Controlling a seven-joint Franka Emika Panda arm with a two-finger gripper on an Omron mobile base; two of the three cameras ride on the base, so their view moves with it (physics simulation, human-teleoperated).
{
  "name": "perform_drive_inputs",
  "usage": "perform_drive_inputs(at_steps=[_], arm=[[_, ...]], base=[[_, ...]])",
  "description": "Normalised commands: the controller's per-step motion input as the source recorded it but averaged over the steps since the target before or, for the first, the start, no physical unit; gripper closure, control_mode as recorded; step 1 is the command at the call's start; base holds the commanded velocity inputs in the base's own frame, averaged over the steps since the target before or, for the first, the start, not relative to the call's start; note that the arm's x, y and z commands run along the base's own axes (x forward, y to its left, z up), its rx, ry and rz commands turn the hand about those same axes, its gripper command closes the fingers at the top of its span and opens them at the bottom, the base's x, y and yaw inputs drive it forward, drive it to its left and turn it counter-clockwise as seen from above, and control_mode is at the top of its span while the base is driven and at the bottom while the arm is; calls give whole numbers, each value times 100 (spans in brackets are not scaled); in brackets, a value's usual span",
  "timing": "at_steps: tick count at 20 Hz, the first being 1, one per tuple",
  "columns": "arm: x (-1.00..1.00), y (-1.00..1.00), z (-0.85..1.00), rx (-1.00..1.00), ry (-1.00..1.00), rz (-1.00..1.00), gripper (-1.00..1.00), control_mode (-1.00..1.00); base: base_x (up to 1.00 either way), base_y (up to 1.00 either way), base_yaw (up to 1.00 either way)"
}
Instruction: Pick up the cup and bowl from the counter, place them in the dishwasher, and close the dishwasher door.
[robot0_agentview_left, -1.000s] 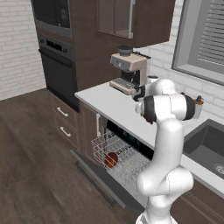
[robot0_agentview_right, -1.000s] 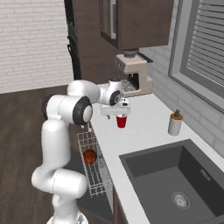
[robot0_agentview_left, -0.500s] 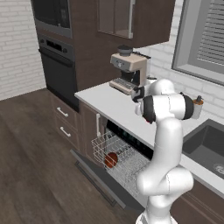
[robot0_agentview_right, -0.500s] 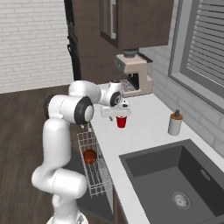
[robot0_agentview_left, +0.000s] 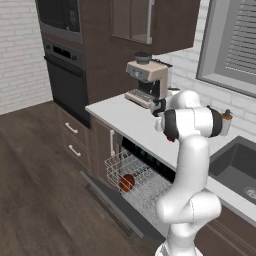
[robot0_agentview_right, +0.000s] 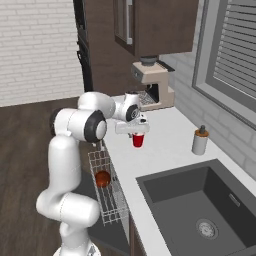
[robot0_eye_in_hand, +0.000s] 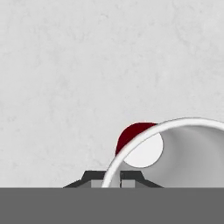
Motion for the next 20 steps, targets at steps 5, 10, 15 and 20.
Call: perform_drive_inputs(at_steps=[5, 10, 15, 20], arm=[[-83, 53, 51, 0, -2, 9, 100, -100], [-94, 97, 48, 0, 0, 13, 100, -100], [-99, 100, 3, -6, -5, 11, 100, -100], [-68, 70, -72, -4, 0, 13, 100, -100]], base=[[0, 0, 0], [0, 0, 0], [0, 0, 0], [0, 0, 0]])
